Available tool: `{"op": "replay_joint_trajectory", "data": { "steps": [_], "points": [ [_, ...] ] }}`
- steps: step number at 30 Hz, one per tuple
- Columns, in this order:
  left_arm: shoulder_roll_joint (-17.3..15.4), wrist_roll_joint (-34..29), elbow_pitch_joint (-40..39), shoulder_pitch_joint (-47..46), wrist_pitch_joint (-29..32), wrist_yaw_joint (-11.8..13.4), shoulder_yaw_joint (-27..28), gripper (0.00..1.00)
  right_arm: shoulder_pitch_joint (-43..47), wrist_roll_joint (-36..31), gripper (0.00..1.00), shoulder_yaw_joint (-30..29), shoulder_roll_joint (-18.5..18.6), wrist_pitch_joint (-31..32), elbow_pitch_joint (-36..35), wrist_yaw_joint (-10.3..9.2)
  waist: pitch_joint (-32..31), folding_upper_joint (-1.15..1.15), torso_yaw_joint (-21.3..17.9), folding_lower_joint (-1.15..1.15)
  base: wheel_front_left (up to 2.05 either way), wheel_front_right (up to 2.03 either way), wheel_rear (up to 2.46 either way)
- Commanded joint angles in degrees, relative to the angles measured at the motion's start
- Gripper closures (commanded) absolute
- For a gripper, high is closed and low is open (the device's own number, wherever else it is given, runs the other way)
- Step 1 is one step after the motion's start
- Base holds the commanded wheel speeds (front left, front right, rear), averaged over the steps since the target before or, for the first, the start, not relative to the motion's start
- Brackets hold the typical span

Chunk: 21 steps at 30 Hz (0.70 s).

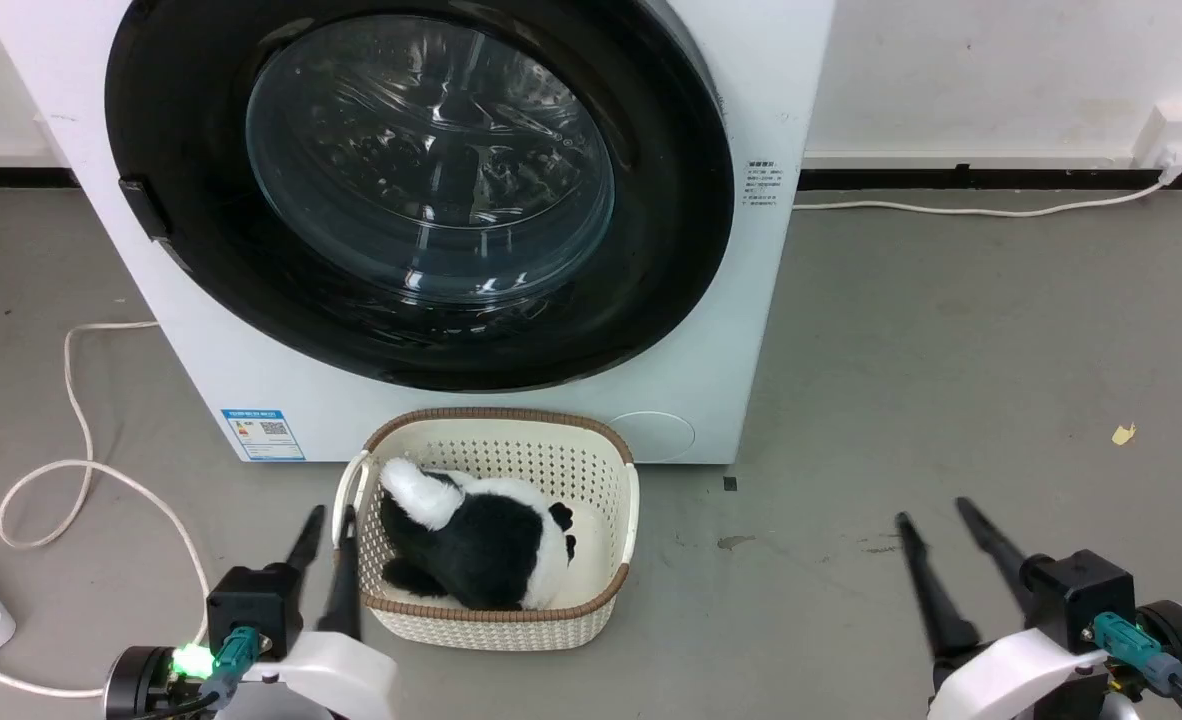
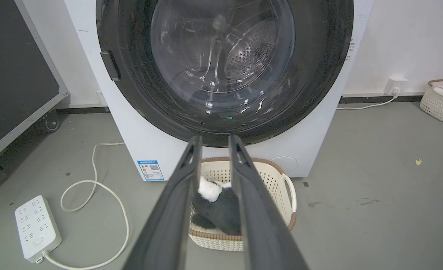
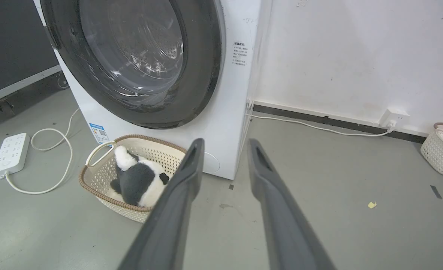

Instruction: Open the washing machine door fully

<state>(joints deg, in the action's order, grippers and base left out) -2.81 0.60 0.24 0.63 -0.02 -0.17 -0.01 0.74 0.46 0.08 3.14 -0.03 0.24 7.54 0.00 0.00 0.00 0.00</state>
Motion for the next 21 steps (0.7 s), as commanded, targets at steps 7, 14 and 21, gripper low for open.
{"op": "replay_joint_trajectory", "data": {
  "steps": [7, 14, 21],
  "points": [
    [0.0, -0.1, 0.3, -0.1, -1.2, 0.5, -0.8, 0.00, 0.0, 1.2, 0.00, 0.0, 0.0, -1.2, -0.1, 0.00, 0.2, 0.00, 0.1, 0.00, 0.00, 0.00, 0.00],
    [0.0, -0.2, 0.4, -0.5, -2.1, 1.0, -1.7, 0.00, -0.6, 1.8, 0.00, 0.2, 0.2, -1.9, -0.3, -0.01, 1.0, 0.00, 0.4, 0.00, 0.00, 0.00, 0.00],
    [0.0, -0.1, 0.4, -1.2, -3.0, 1.5, -2.5, 0.00, -2.2, 3.5, 0.00, 0.4, 1.5, -2.1, -0.6, -0.01, 2.3, 0.00, 1.0, 0.00, 0.00, 0.00, 0.00]
  ]
}}
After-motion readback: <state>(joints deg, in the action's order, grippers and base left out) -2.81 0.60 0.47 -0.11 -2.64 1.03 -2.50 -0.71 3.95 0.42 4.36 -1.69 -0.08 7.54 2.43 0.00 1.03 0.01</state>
